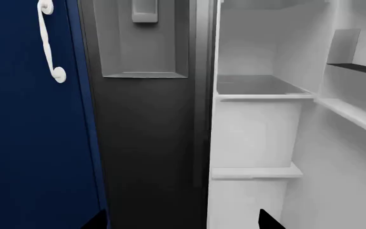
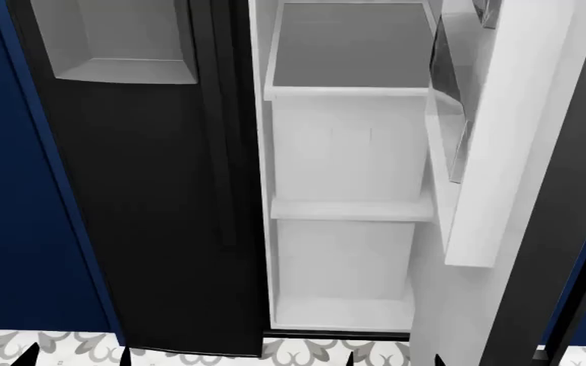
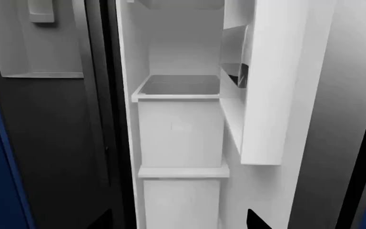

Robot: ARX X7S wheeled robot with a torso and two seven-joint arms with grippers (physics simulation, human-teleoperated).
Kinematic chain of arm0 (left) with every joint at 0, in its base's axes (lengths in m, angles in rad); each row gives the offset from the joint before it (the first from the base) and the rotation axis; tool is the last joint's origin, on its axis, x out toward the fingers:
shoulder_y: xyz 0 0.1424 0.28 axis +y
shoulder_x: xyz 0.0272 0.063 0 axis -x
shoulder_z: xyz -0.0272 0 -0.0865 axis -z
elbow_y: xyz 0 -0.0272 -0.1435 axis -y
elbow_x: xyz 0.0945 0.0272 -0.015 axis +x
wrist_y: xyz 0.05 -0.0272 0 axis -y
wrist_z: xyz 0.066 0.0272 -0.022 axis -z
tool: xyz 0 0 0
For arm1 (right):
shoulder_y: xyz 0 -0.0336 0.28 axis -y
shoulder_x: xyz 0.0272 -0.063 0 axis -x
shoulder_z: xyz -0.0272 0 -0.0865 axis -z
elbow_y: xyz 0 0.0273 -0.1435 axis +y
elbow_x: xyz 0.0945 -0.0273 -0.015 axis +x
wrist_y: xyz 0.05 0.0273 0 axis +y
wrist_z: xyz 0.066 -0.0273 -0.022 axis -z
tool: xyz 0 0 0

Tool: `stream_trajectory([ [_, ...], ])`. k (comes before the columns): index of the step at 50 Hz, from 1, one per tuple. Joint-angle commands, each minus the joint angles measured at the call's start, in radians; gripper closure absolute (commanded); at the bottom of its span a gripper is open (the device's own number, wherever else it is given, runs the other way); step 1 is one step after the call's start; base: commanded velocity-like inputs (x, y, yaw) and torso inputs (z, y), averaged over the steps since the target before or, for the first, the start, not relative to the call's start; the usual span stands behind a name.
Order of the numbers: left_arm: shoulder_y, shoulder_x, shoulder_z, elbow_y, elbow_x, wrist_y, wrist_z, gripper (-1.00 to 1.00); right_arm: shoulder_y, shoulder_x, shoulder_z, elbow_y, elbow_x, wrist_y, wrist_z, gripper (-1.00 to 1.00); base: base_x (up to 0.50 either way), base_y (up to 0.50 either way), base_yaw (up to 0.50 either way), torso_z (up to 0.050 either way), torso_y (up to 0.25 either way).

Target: Close the fridge door

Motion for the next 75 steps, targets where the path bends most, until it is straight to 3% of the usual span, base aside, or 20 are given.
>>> stream_trajectory([
  [1,-0.007,-0.025,0.03,-0.02,-0.025,0.014,-0.03,-1.0,0.007,0.022,-0.029,0.021,0.022,-0.014,0.029,-1.0,0.0,0.0,0.0,0.0,0.0],
  [28,-0.014,-0.072,0.083,0.0,-0.05,-0.016,-0.118,-1.0,0.008,0.072,-0.09,0.0,0.068,0.017,0.093,-1.0,-0.01,-0.01,0.0,0.0,0.0],
  [45,-0.013,-0.093,0.11,0.006,-0.067,-0.019,-0.137,-1.0,0.01,0.092,-0.112,-0.006,0.09,0.03,0.114,-1.0,-0.24,-0.46,0.0,0.0,0.0],
  [75,-0.015,-0.123,0.146,0.004,-0.095,-0.02,-0.165,-1.0,0.015,0.12,-0.151,-0.015,0.117,0.05,0.148,-1.0,0.0,-0.5,0.0,0.0,0.0],
])
